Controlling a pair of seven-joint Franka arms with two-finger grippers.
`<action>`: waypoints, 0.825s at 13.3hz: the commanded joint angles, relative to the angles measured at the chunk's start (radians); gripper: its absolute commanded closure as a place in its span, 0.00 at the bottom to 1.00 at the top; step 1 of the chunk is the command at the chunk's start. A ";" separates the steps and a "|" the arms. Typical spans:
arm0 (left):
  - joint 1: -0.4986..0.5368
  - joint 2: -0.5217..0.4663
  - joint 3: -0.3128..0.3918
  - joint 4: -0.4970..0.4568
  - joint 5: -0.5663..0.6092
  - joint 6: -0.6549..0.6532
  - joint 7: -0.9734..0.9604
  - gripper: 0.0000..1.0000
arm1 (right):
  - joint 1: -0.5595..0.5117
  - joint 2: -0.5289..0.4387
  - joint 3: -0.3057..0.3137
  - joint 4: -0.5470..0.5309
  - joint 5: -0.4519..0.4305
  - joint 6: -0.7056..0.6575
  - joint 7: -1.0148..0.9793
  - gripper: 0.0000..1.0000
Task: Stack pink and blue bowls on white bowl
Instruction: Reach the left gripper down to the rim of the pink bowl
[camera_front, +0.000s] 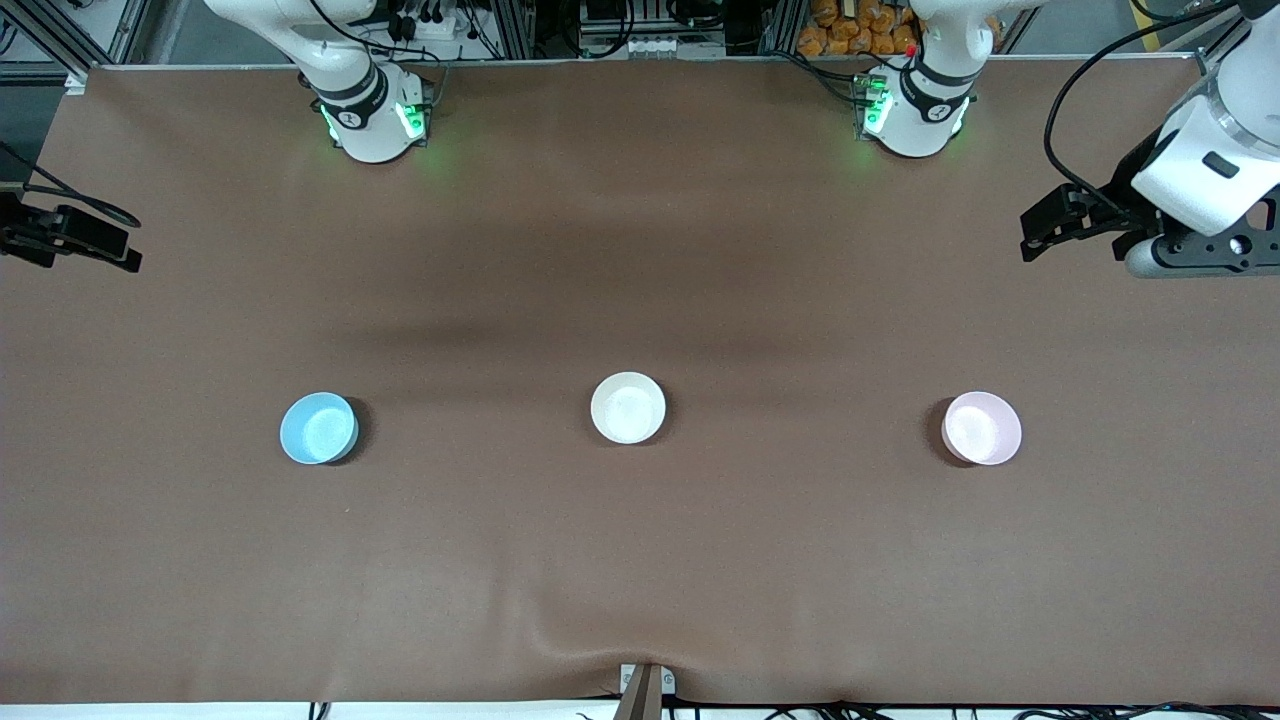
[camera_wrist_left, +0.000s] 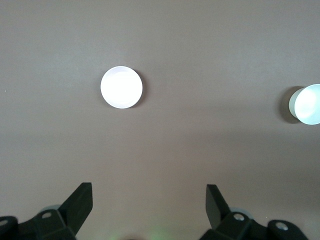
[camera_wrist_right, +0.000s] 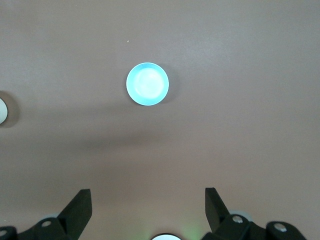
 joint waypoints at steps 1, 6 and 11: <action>0.010 0.025 -0.006 0.009 0.011 -0.002 0.020 0.00 | -0.017 -0.009 0.024 -0.004 -0.009 0.000 0.002 0.00; 0.018 0.091 -0.004 -0.046 0.082 0.097 0.021 0.00 | -0.017 -0.006 0.026 -0.004 -0.010 0.030 0.007 0.00; 0.091 0.108 0.003 -0.293 0.100 0.412 0.021 0.00 | 0.020 0.013 0.021 -0.005 -0.013 0.054 0.014 0.00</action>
